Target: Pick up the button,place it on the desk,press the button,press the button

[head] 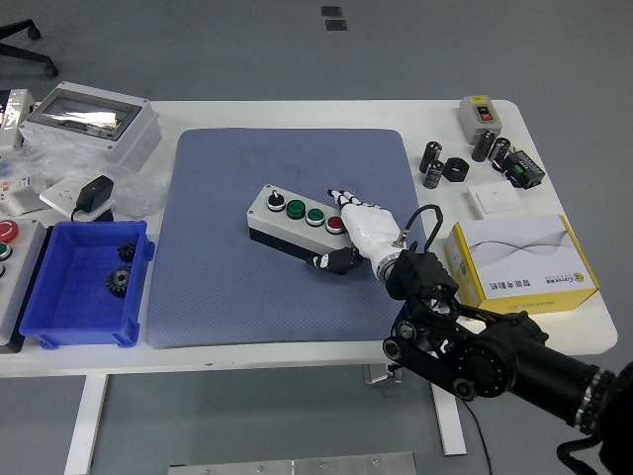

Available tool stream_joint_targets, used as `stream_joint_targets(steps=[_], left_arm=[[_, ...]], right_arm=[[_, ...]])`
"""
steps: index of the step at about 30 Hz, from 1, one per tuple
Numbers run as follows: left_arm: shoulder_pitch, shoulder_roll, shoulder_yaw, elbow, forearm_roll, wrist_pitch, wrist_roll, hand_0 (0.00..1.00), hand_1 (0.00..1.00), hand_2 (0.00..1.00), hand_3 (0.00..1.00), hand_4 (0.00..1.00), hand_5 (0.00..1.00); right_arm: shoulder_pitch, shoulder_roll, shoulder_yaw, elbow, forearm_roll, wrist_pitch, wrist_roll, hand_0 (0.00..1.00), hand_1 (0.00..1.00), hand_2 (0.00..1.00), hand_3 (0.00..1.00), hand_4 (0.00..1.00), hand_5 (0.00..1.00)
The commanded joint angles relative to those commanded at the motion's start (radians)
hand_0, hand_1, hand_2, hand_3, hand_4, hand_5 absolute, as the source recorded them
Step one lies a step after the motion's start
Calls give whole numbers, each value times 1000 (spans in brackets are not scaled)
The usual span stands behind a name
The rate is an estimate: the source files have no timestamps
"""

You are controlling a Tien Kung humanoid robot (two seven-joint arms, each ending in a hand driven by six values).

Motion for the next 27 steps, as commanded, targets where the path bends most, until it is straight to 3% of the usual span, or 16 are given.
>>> stream_joint_targets(steps=[4, 5, 10, 11, 16, 17, 22, 23, 27], left_arm=[[0, 0, -1, 3, 1, -4, -8, 667, 560, 520, 563, 314, 2], [0, 0, -1, 4, 1, -4, -10, 668, 558, 518, 563, 310, 2], [-1, 1, -1, 8, 0, -7, -19, 668, 558, 518, 563, 310, 2], [-1, 1, 0, 9, 0, -7, -21, 667, 556, 518, 561, 300, 2], [1, 2, 3, 11, -5, -8, -26, 667, 556, 518, 561, 300, 2], [2, 2, 3, 11, -5, -7, -26, 667, 555, 518, 560, 297, 2], [3, 1, 5, 12, -11, -6, -29, 667, 555, 518, 560, 297, 2], [3, 1, 6, 12, -13, -6, -29, 668, 555, 517, 559, 296, 2], [3, -1, 6, 12, -15, -6, -32, 668, 555, 517, 559, 296, 2]], right_arm=[[1, 0, -4, -1, -4, -2, 1, 338, 565, 719, 998, 981, 423], [2, -1, -8, -1, -5, -2, 2, 202, 387, 481, 901, 828, 219], [1, -1, -24, -2, -17, -8, 11, 202, 387, 481, 901, 828, 219], [0, -2, -25, -2, -22, -11, 17, 116, 306, 378, 599, 420, 176], [-6, -9, -16, 3, -35, -24, 60, 116, 306, 378, 599, 420, 176], [-7, -12, -13, 4, -31, -29, 79, 82, 267, 341, 426, 208, 2], [-19, -39, 34, 22, -11, -52, 203, 82, 267, 341, 426, 208, 2], [-20, -52, 48, 34, 5, -40, 234, 74, 250, 330, 352, 30, 2], [-19, -111, 50, 86, 92, -10, 365, 74, 250, 330, 352, 30, 2]])
